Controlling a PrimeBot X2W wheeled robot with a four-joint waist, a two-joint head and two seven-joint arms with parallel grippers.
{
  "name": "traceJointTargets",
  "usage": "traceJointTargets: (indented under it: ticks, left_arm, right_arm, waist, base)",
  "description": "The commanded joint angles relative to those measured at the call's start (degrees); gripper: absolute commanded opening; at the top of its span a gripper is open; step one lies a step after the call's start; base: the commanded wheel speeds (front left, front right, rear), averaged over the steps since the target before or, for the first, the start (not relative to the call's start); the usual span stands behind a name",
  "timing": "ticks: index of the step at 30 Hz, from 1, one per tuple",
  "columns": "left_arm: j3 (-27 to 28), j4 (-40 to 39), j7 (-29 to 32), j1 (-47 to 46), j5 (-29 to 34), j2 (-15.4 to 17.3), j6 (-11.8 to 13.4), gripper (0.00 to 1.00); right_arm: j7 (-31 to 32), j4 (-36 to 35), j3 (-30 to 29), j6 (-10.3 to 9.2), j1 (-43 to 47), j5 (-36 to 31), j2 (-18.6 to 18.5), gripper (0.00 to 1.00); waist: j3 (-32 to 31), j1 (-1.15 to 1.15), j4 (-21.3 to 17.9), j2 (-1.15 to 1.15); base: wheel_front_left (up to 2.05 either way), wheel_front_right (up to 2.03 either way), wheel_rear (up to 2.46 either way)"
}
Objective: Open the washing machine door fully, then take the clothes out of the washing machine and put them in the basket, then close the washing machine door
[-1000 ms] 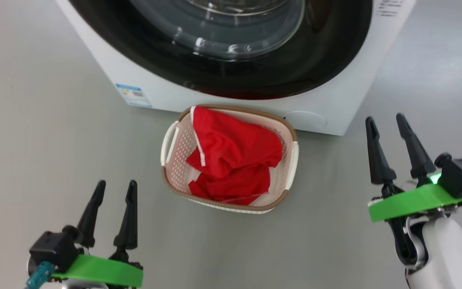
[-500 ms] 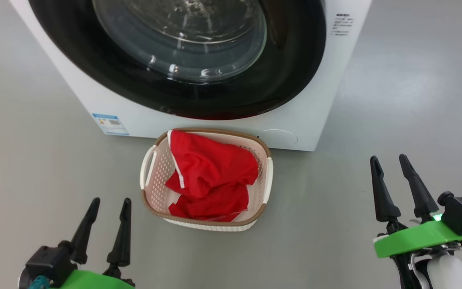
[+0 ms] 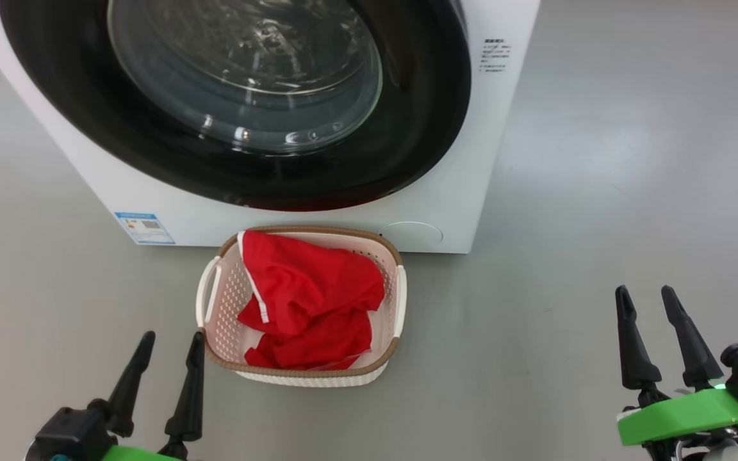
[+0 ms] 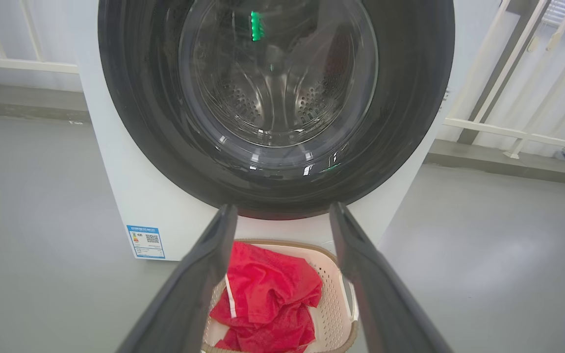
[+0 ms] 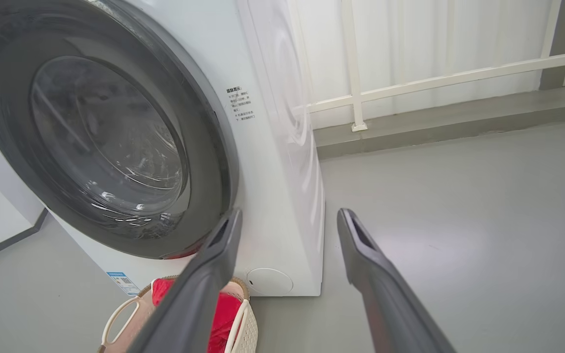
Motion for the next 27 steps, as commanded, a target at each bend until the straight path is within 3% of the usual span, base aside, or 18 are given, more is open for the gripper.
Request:
traceJointTargets:
  ticks: [1, 27]
  left_arm:
    - [1.8, -1.7, -0.3, -0.5, -0.5, 1.7, -0.3, 1.0]
    - [2.8, -2.8, -0.3, 1.3, -0.3, 2.3, -0.3, 1.0]
  right_arm:
    - [-0.1, -1.7, 1.0, -0.06, 0.1, 0.2, -0.2, 1.0]
    - [-0.1, -3.1, -1.4, -0.06, 3.7, 0.6, -0.2, 1.0]
  waist:
    - [-0.3, 0.0, -0.6, 0.0]
    - [-1.0, 0.0, -3.4, 0.0]
  base:
    - [0.0, 0.0, 0.0]
    - [0.0, 0.0, 0.0]
